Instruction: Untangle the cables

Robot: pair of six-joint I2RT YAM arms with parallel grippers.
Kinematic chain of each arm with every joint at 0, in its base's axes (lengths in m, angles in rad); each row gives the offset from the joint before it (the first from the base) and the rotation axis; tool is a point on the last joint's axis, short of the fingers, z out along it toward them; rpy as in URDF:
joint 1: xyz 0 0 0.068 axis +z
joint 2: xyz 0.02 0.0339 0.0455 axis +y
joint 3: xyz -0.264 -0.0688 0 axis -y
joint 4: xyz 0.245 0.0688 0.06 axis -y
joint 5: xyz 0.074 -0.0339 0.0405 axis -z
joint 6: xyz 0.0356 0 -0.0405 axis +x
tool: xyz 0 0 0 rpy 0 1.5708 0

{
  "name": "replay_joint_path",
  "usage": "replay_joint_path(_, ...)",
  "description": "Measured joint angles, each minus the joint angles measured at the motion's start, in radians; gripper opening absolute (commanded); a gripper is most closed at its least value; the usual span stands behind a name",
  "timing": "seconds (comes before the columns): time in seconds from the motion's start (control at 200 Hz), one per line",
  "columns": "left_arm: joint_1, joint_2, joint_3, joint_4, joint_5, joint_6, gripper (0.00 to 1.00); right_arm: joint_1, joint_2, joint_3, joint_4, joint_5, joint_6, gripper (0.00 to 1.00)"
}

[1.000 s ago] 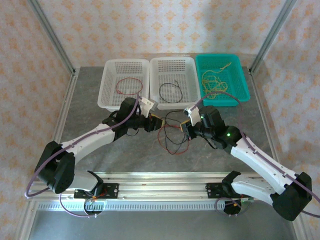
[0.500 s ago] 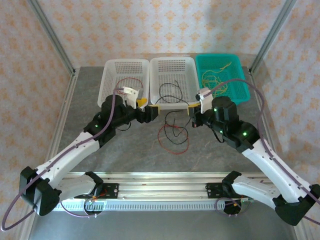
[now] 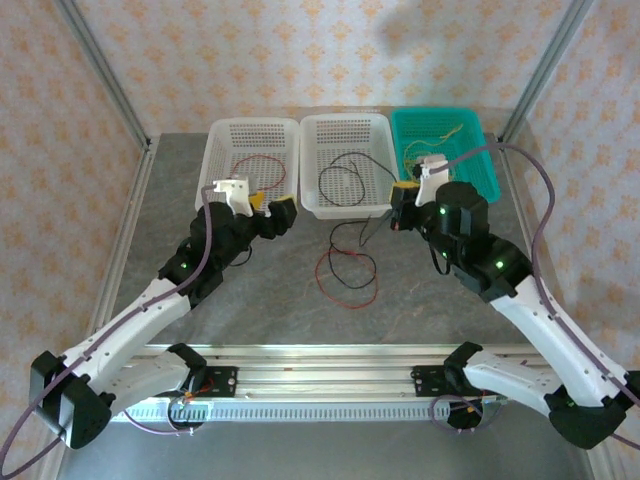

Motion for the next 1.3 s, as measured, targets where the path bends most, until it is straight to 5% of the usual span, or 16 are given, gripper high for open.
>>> replay_joint_path(0.375, 0.048, 0.196, 0.119, 0.029, -0.039, -0.046, 0.85, -0.028, 0.242, 0.148, 0.177, 0.127, 0.092, 0.00)
replay_joint_path(0.981, 0.063, 0.425, 0.319, 0.122, -0.036, -0.053, 0.85, -0.123, 0.692, 0.476, 0.242, 0.117, 0.217, 0.00)
replay_joint_path(1.302, 0.064, 0.551, 0.380, 0.140, 0.037, -0.050, 0.87, -0.204, 0.983, 0.705, 0.224, 0.011, 0.297, 0.00)
